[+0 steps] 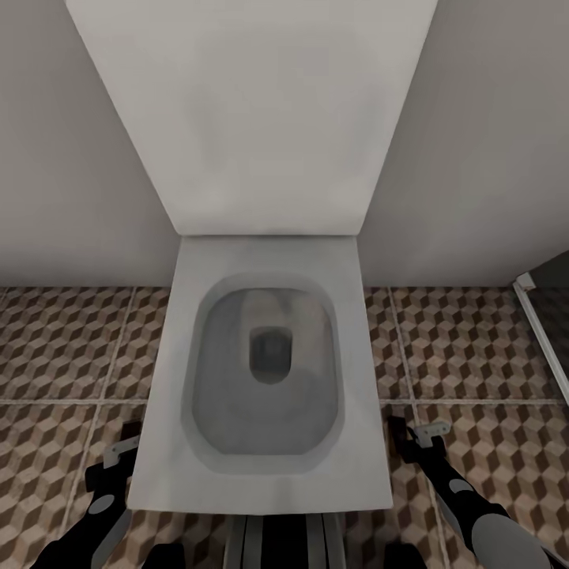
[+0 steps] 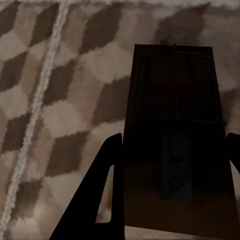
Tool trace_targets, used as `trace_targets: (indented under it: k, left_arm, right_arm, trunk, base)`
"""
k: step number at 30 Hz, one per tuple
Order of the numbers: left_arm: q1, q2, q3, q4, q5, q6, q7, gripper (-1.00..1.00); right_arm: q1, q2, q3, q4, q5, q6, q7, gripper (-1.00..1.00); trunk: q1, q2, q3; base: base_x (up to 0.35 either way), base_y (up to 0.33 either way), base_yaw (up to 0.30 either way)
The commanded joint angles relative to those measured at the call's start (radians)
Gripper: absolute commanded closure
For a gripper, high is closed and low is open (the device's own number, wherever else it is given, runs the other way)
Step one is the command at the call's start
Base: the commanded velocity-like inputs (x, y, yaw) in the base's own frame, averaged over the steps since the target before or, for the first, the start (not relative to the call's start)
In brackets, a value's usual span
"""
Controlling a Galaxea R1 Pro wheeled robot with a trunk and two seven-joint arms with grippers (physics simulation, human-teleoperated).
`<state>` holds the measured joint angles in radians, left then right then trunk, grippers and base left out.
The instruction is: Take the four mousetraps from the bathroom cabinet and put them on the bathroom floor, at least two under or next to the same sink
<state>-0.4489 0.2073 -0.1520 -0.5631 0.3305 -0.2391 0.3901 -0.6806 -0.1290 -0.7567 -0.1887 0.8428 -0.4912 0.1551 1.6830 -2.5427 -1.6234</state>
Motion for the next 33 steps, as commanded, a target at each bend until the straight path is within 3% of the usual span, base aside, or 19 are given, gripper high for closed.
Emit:
trace_targets:
  k: [1, 3, 33]
  left_arm:
    - [-0.001, 0.001, -0.009, 0.0, 0.007, -0.004, 0.009, 1.0]
    - [-0.001, 0.001, -0.01, 0.0, 0.007, -0.003, 0.009, 1.0]
    - [-0.001, -0.006, -0.015, -0.001, 0.008, 0.004, 0.007, 1.0]
  right_arm:
    - [-0.001, 0.0, -0.009, 0.0, 0.002, -0.003, 0.009, 1.0]
    - [-0.001, 0.0, -0.009, 0.0, 0.001, -0.003, 0.009, 1.0]
    - [-0.001, 0.0, -0.009, -0.001, 0.004, -0.003, 0.005, 1.0]
  trunk:
    - [0.0, 0.0, -0.004]
    - [0.001, -0.001, -0.012]
    - [0.001, -0.001, -0.012]
  base:
    - [0.0, 0.0, 0.0]
    - [0.0, 0.0, 0.0]
    - [0.0, 0.0, 0.0]
